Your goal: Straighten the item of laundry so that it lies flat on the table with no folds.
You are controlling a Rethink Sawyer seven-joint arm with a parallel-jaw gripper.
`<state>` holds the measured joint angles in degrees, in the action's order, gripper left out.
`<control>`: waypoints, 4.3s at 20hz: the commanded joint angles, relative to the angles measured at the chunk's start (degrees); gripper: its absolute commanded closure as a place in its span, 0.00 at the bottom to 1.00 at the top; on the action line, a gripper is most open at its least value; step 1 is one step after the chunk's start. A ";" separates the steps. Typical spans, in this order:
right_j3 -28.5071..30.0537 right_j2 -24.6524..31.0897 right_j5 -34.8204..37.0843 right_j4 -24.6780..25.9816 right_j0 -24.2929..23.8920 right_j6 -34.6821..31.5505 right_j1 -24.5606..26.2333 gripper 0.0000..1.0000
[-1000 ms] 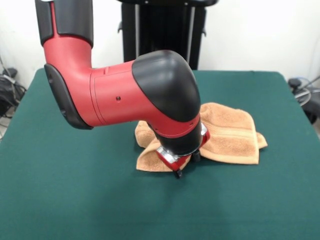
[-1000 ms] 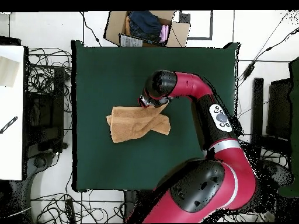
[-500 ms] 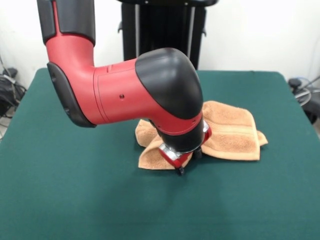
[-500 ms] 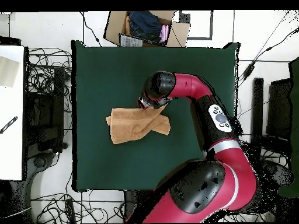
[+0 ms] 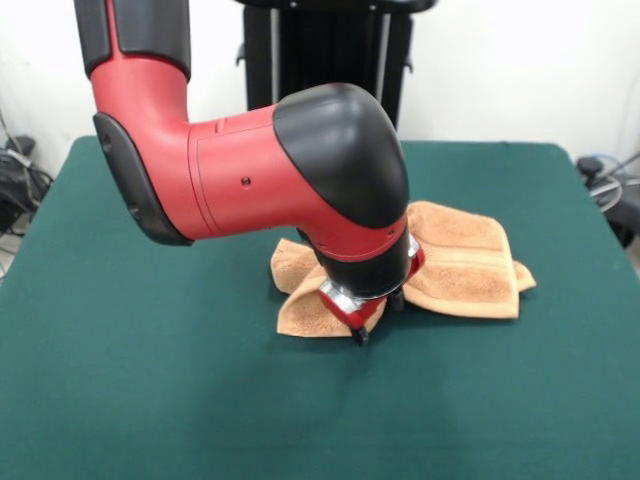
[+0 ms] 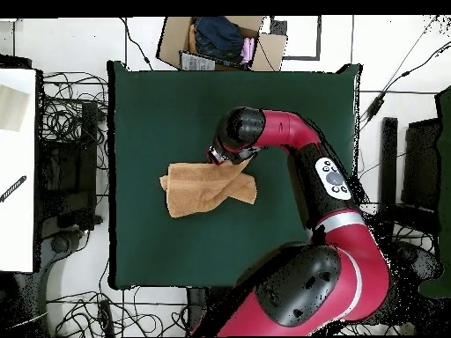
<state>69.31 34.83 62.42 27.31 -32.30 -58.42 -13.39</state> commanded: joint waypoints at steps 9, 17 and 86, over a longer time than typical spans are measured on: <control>3.27 -3.58 -0.39 0.67 0.02 -2.59 0.08 0.00; 1.83 -3.28 0.39 0.36 0.68 -2.56 0.75 0.00; 5.50 -2.13 -9.33 1.89 -1.72 -2.29 -0.38 0.00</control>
<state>70.30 34.83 60.35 27.33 -32.84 -58.42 -15.50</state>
